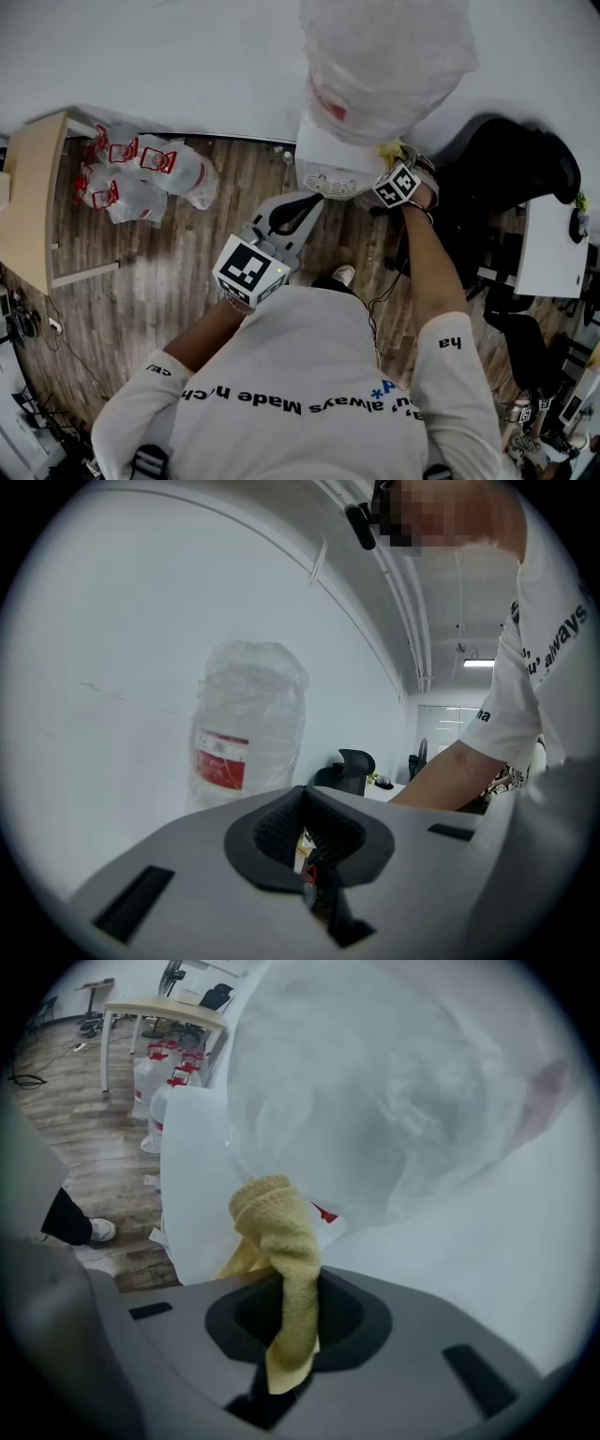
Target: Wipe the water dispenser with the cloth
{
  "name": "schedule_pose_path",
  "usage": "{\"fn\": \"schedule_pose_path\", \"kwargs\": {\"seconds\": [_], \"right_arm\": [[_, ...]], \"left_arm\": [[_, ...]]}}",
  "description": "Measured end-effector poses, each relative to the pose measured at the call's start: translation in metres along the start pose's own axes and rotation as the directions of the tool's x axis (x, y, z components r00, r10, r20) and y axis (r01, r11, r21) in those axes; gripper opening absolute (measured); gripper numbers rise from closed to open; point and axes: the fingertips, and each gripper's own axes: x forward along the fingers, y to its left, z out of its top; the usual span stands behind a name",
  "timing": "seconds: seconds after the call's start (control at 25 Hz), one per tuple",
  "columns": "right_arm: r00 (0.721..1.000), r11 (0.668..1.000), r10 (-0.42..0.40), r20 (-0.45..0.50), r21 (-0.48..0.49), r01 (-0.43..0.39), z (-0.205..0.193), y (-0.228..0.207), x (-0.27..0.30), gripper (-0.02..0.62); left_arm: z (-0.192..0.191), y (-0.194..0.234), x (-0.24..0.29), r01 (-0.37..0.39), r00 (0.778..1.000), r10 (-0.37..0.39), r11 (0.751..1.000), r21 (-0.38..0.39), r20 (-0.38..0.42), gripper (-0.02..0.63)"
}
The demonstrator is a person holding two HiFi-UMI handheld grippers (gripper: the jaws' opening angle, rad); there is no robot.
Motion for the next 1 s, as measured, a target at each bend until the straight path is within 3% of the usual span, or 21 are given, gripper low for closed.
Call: {"fn": "schedule_pose_path", "kwargs": {"seconds": [0.68,1.0], "right_arm": [[0.999,1.0,-0.03,-0.027,-0.003,0.03,0.003,-0.046,0.047,0.06],[1.0,1.0,0.02,0.004,-0.002,-0.02,0.018,-0.04,0.049,0.06]], "left_arm": [[-0.002,0.027,0.011,-0.062,0.998,0.062,0.998,-0.009,-0.023,0.017],[0.001,0.032,0.006,-0.082,0.996,0.082,0.997,-0.01,-0.026,0.017]]}}
